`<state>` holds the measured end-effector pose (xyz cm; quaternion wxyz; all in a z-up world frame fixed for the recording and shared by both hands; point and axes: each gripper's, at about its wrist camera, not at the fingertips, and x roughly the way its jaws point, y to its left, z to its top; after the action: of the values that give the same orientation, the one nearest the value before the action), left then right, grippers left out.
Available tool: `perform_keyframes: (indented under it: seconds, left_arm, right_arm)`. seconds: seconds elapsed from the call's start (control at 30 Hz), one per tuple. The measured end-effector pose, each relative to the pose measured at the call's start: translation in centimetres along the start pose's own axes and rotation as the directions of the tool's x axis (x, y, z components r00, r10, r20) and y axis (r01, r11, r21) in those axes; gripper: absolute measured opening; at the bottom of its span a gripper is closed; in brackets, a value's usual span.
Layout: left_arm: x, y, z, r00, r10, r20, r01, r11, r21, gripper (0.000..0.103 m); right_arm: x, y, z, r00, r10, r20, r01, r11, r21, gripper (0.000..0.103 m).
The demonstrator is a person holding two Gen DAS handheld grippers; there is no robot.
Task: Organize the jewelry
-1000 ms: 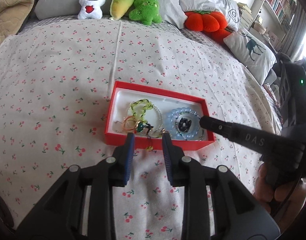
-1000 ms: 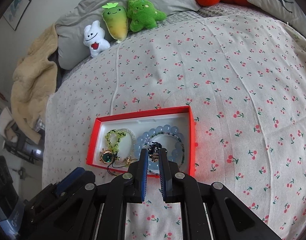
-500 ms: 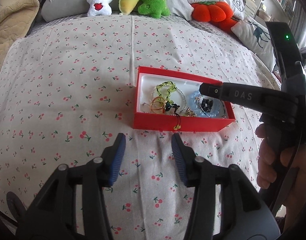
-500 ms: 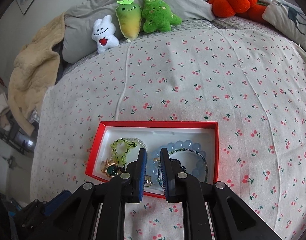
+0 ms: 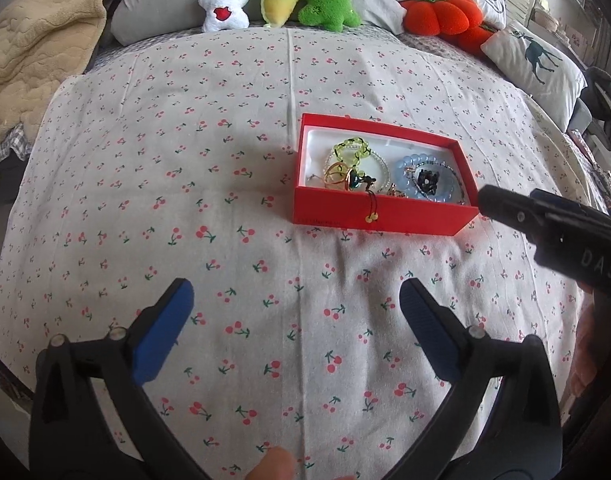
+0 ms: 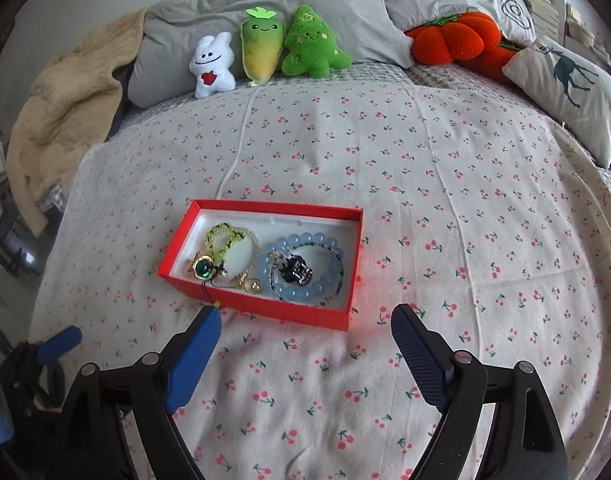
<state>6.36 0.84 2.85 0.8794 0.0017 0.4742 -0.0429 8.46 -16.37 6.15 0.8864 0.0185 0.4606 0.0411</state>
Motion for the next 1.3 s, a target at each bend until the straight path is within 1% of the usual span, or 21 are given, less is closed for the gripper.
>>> perform_keyframes:
  seconds: [0.07,0.13,0.2,0.3,0.43,0.53,0.77,1.3]
  left_arm:
    - [-0.3,0.1,-0.5,1.000,0.022,-0.011,-0.022,1.000,-0.007,0.102]
    - [-0.5,0.3,-1.0,0.999,0.038,-0.020,-0.039,0.999,-0.019,0.102]
    - [-0.6,0.5,-1.5,0.998,0.050,-0.030,-0.051,0.998,-0.031,0.102]
    - [-0.9,0.4,-2.2,0.996,0.083,-0.033,-0.083,0.996,-0.026,0.102]
    - [-1.1,0.5,-2.6,0.995,0.096,-0.032,-0.097,0.995,-0.025,0.102]
    - [-1.1,0.4,-2.7,0.994,0.106,-0.026,-0.107,0.994,-0.028,0.102]
    - [-0.9,0.1,-2.7,0.994,0.106,-0.030,-0.107,0.994,-0.033,0.102]
    - [-0.6,0.1,-2.9,0.991,0.128,-0.036,-0.129,0.991,-0.029,0.102]
  right_arm:
    - [-0.6,0.1,-1.0,0.999,-0.035,0.001,0.035,0.999,-0.032,0.103]
    - [-1.1,0.3,-1.9,0.998,-0.067,-0.012,0.066,0.997,-0.047,0.103]
    - [-1.6,0.6,-2.7,0.996,-0.082,-0.038,0.080,0.995,-0.065,0.103]
    - [-2.5,1.0,-4.0,0.993,-0.114,-0.030,0.111,0.990,-0.086,0.103]
    - [-2.5,0.6,-5.4,0.993,-0.105,-0.059,0.103,0.994,-0.039,0.103]
    - [-2.1,0.6,-6.1,0.990,-0.119,-0.074,0.117,0.992,-0.041,0.103]
    - [-1.7,0.5,-6.2,0.987,-0.141,-0.074,0.139,0.990,-0.035,0.103]
    - [-1.6,0.5,-6.1,0.986,-0.147,-0.076,0.145,0.989,-0.032,0.103]
